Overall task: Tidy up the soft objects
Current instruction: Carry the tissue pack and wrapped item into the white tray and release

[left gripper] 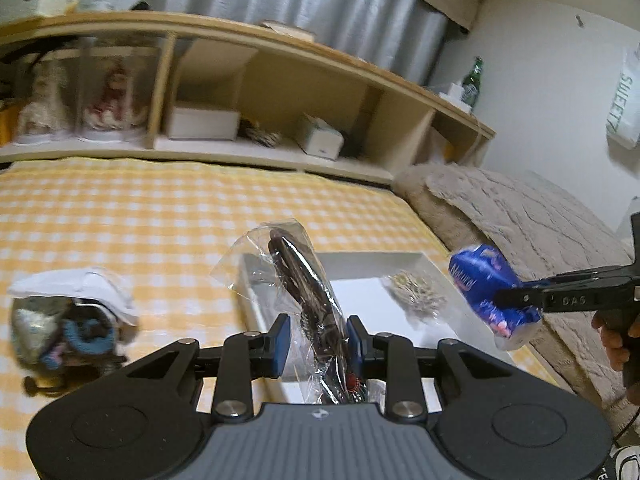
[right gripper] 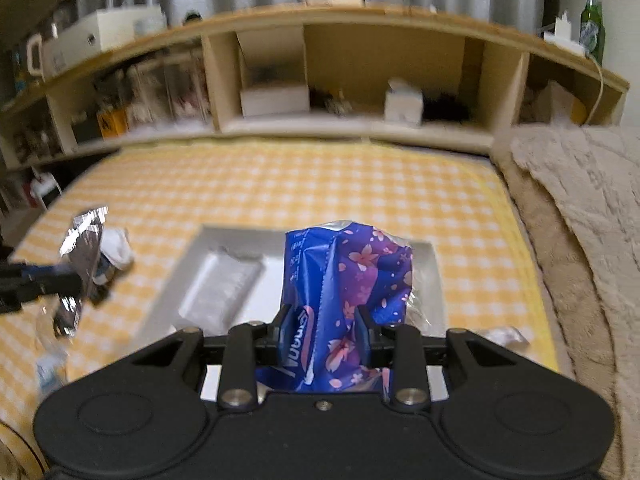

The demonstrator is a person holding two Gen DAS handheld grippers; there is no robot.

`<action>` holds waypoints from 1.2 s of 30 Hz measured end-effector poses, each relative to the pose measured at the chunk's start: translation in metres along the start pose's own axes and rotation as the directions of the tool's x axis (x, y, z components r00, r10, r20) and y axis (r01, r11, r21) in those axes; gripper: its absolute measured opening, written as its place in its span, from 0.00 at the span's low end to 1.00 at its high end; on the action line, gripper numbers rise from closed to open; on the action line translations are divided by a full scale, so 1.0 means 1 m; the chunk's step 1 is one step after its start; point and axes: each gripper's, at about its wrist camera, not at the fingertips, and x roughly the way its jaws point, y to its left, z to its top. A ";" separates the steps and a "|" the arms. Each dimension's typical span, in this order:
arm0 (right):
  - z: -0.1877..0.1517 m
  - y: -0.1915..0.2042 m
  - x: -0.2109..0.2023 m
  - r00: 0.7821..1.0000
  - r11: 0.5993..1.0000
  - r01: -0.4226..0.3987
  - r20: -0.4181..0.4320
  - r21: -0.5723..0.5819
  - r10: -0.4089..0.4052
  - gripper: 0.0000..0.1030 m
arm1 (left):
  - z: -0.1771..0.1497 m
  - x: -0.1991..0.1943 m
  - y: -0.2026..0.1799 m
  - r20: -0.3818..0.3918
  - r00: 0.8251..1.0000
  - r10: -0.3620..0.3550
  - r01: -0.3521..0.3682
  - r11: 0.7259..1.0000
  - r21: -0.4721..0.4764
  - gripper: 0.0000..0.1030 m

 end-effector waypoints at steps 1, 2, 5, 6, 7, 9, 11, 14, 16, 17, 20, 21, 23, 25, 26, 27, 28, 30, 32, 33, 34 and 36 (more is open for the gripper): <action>-0.001 -0.005 0.003 1.000 1.000 -0.001 -0.027 -0.003 0.001 0.32 | 0.000 0.005 -0.001 -0.011 1.000 -0.007 0.007 1.000 -0.001 0.30; -0.003 -0.009 0.006 0.998 1.000 -0.002 -0.055 -0.006 0.002 0.32 | 0.001 0.010 -0.001 -0.021 1.000 -0.010 0.010 1.000 -0.005 0.30; -0.008 -0.018 0.018 0.990 1.000 0.010 -0.142 0.003 -0.009 0.32 | 0.001 0.026 -0.002 -0.052 0.998 -0.020 0.019 1.000 -0.025 0.30; -0.010 -0.023 0.024 0.984 1.000 0.017 -0.178 0.009 -0.015 0.32 | 0.001 0.032 -0.002 -0.061 0.998 -0.022 0.020 0.999 -0.028 0.30; -0.013 -0.026 0.029 0.979 1.000 0.019 -0.202 0.016 -0.016 0.32 | 0.001 0.037 -0.003 -0.069 0.997 -0.023 0.021 0.999 -0.029 0.30; -0.019 -0.034 0.038 0.969 0.999 0.019 -0.246 0.035 -0.010 0.32 | 0.002 0.047 -0.005 -0.080 0.996 -0.030 0.027 0.999 -0.035 0.30; -0.023 -0.036 0.045 0.964 0.999 0.026 -0.267 0.043 -0.014 0.32 | 0.005 0.058 -0.010 -0.086 0.995 -0.041 0.038 0.999 -0.037 0.30; -0.032 -0.036 0.055 0.959 0.999 0.038 -0.280 0.028 -0.028 0.32 | 0.010 0.077 -0.021 -0.091 0.994 -0.062 0.058 0.998 -0.039 0.30; -0.034 -0.036 0.062 0.959 0.999 0.035 -0.284 0.032 -0.025 0.32 | 0.013 0.090 -0.028 -0.095 0.992 -0.081 0.077 0.996 -0.051 0.30; -0.035 -0.036 0.064 0.959 0.999 0.035 -0.281 0.034 -0.024 0.32 | 0.014 0.097 -0.032 -0.098 0.991 -0.090 0.085 0.995 -0.059 0.30; -0.037 -0.037 0.070 0.972 0.998 0.045 -0.233 0.046 -0.033 0.31 | 0.014 0.120 -0.044 -0.112 0.987 -0.116 0.107 0.991 -0.080 0.30; -0.038 -0.037 0.071 0.977 0.998 0.051 -0.210 0.047 -0.040 0.31 | 0.013 0.128 -0.047 -0.122 0.985 -0.125 0.115 0.989 -0.090 0.30; -0.039 -0.036 0.074 0.981 0.997 0.056 -0.187 0.043 -0.047 0.31 | 0.009 0.142 -0.055 -0.148 0.979 -0.143 0.128 0.986 -0.102 0.30; -0.041 -0.034 0.077 0.982 0.998 0.064 -0.178 0.020 -0.060 0.31 | 0.001 0.156 -0.064 -0.189 0.968 -0.163 0.144 0.984 -0.109 0.30; -0.043 -0.034 0.077 0.982 0.998 0.062 -0.178 0.016 -0.058 0.31 | -0.003 0.161 -0.067 -0.205 0.964 -0.171 0.150 0.982 -0.113 0.30; -0.044 -0.035 0.078 0.982 0.998 0.059 -0.178 0.019 -0.054 0.31 | -0.008 0.167 -0.072 -0.227 0.957 -0.180 0.156 0.981 -0.119 0.30; -0.046 -0.037 0.078 0.983 0.998 0.053 -0.180 0.023 -0.048 0.31 | -0.012 0.172 -0.075 -0.240 0.953 -0.184 0.159 0.980 -0.123 0.30; -0.051 -0.043 0.076 0.984 0.998 0.041 -0.174 0.040 -0.033 0.31 | -0.020 0.180 -0.082 -0.266 0.944 -0.196 0.166 0.977 -0.130 0.30; -0.054 -0.046 0.074 0.986 0.998 0.031 -0.168 0.057 -0.021 0.31 | -0.027 0.185 -0.087 -0.286 0.935 -0.209 0.175 0.974 -0.141 0.30; -0.055 -0.047 0.073 0.986 0.998 0.028 -0.164 0.062 -0.018 0.31 | -0.030 0.186 -0.091 -0.299 0.930 -0.216 0.179 0.973 -0.146 0.30; -0.055 -0.047 0.072 0.987 0.997 0.026 -0.161 0.067 -0.015 0.31 | -0.032 0.186 -0.093 -0.310 0.926 -0.217 0.179 0.973 -0.146 0.30; -0.057 -0.048 0.070 0.988 0.997 0.021 -0.156 0.075 -0.009 0.31 | -0.037 0.187 -0.099 -0.323 0.922 -0.213 0.176 0.975 -0.140 0.30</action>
